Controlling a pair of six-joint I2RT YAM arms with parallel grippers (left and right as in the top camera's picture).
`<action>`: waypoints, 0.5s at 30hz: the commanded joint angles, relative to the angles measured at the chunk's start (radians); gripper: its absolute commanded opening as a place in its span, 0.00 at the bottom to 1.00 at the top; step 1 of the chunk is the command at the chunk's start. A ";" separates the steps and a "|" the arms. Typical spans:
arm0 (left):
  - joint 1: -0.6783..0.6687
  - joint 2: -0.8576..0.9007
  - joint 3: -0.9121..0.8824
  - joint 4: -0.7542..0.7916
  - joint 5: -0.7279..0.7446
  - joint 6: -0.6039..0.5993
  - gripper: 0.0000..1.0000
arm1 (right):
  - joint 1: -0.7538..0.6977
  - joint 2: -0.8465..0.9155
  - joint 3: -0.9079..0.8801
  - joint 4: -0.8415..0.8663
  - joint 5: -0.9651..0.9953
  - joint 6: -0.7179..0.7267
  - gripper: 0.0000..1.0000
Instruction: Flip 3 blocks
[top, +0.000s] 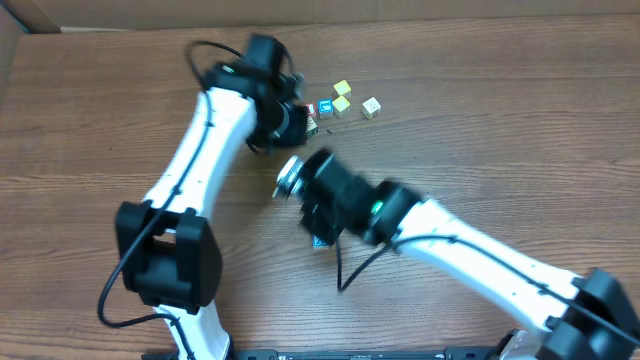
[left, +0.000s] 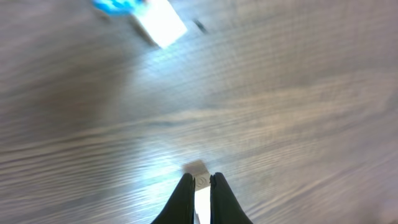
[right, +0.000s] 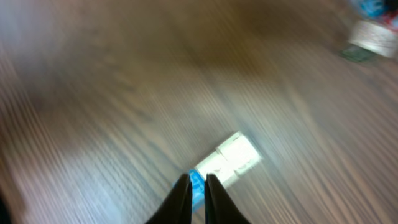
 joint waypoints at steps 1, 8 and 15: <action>0.100 -0.108 0.082 -0.024 -0.004 -0.116 0.04 | -0.130 -0.073 0.143 -0.095 -0.054 0.159 0.08; 0.357 -0.328 0.082 -0.118 -0.053 -0.180 0.04 | -0.439 -0.103 0.274 -0.299 -0.076 0.232 0.11; 0.528 -0.373 0.078 -0.248 -0.113 -0.154 0.04 | -0.702 -0.087 0.272 -0.431 -0.076 0.257 0.30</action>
